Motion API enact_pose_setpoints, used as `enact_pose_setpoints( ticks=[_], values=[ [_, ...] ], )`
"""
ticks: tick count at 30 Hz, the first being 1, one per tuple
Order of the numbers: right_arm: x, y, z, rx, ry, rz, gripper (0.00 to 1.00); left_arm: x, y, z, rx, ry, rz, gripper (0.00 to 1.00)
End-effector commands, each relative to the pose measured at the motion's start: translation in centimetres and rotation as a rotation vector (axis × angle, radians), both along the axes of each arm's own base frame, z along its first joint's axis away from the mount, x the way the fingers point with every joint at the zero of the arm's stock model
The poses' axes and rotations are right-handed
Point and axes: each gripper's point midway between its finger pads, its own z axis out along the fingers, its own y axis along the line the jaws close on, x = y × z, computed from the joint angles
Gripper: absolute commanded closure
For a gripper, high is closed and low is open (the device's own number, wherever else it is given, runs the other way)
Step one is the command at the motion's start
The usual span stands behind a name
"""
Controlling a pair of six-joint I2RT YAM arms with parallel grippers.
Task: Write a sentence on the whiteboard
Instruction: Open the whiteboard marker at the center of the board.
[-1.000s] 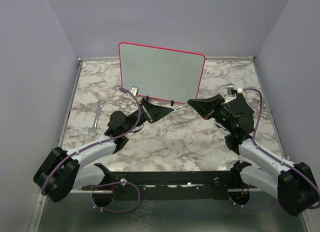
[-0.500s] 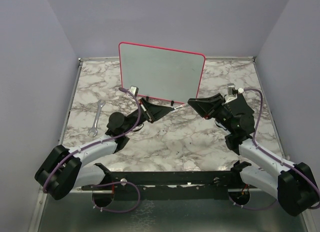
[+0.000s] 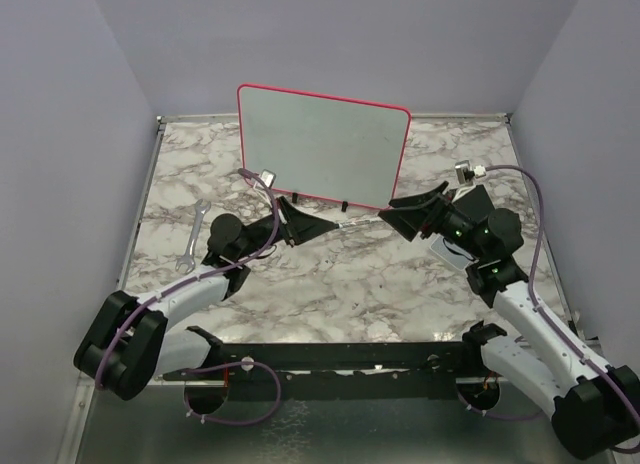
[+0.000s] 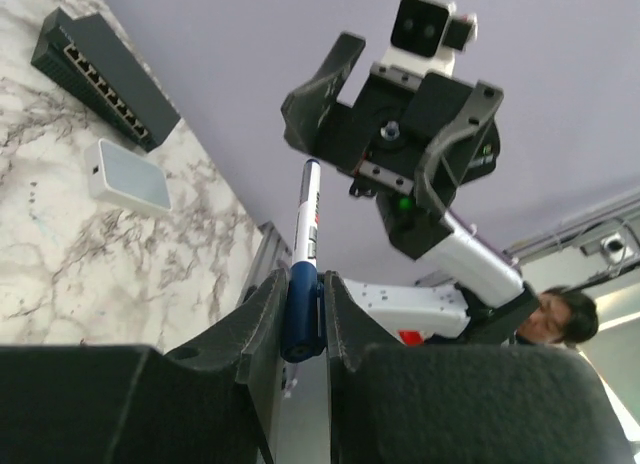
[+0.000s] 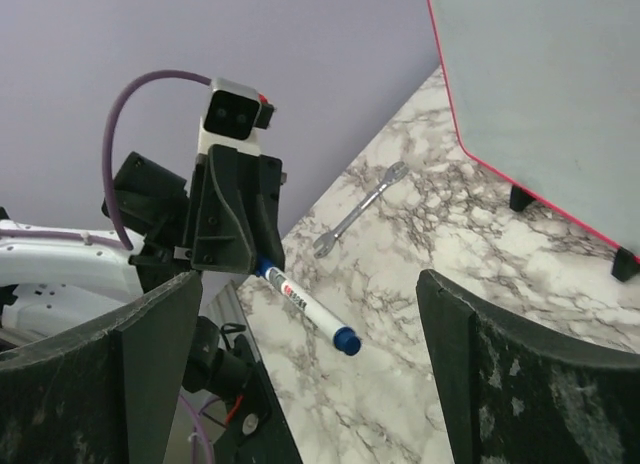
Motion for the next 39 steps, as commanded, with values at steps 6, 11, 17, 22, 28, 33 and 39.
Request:
enact_pose_setpoints(
  ticks=[6,11,17,22,28,33,39],
  values=[
    [-3.2,0.3,-3.1,-0.177,0.111,0.334,0.10,-2.7,0.5,-0.4,0.131,-0.183,-0.231,1.00],
    [-3.7,1.0,-2.9,-0.133,0.109,0.380,0.15,-2.8,0.3,-1.0,0.147,-0.194,-0.258,1.00],
    [-4.5,2.9,-3.5,-0.082,0.124,0.418,0.24,-2.7,0.4,-0.6,0.147,-0.227,-0.242,1.00],
    [-5.0,3.7,-4.1,-0.064,0.139,0.427,0.29,-2.6,0.5,-0.8,0.148,-0.226,-0.221,1.00],
    [-5.6,4.2,-4.2,-0.057,0.147,0.441,0.38,-2.3,0.5,-1.0,0.148,-0.219,-0.207,1.00],
    [-5.8,4.7,-4.1,-0.039,0.144,0.456,0.42,-2.3,0.5,-1.0,0.148,-0.219,-0.200,1.00],
    [-5.7,5.0,-4.2,-0.041,0.141,0.450,0.46,-2.1,0.6,-1.2,0.148,-0.213,-0.181,1.00]
  ],
)
